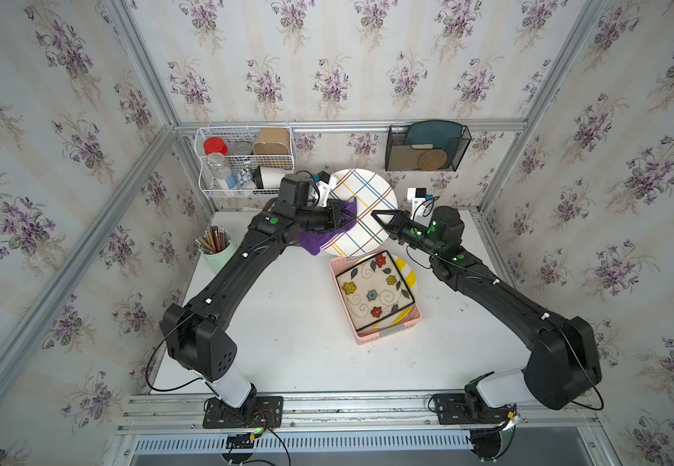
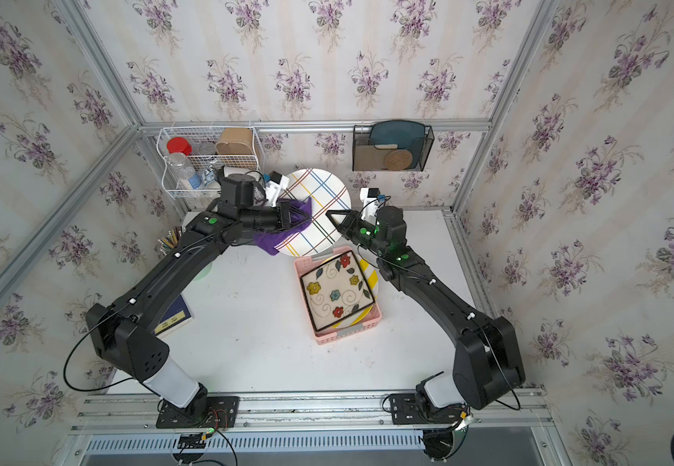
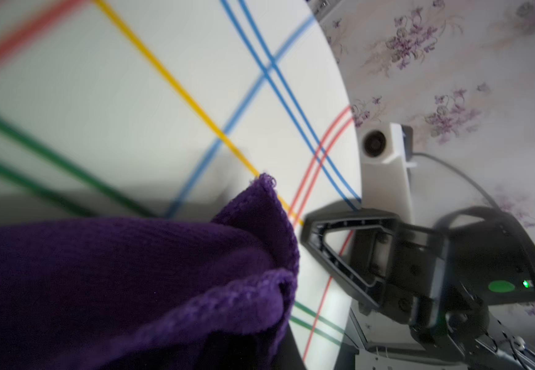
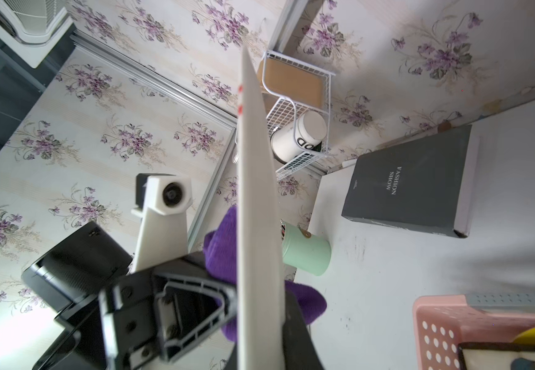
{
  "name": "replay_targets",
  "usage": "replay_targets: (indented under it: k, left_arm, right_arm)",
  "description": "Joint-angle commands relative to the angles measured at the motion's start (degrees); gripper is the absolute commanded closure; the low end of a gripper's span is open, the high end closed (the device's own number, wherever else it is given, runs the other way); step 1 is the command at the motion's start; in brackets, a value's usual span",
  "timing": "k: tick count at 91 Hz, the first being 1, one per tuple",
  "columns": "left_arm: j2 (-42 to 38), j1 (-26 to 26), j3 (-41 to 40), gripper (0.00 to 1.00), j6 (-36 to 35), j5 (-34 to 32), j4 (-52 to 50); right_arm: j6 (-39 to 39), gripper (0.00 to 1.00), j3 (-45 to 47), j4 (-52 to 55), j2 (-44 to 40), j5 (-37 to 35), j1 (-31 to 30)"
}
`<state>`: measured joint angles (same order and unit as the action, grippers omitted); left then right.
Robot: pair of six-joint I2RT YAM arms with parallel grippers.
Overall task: Wipe the wet plate dry
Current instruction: Wipe the plate with towel.
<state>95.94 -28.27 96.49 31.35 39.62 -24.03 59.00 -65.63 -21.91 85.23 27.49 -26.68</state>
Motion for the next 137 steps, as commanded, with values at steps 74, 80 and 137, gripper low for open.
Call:
replay_targets:
  k: [74,80,137]
  left_arm:
    - [9.39,6.49,19.72,1.0,2.12,1.56,-6.19]
    - [6.66,8.34,17.91,1.0,6.89,2.11,0.92]
    - [9.27,16.44,21.01,1.0,67.18,4.41,58.86]
  right_arm:
    - [5.87,1.0,-6.48,-14.95,1.05,9.35,2.03]
    - [10.0,1.0,-3.95,-18.67,-1.39,8.13,7.06]
    - [36.48,1.0,1.33,-57.78,1.44,9.41,13.0]
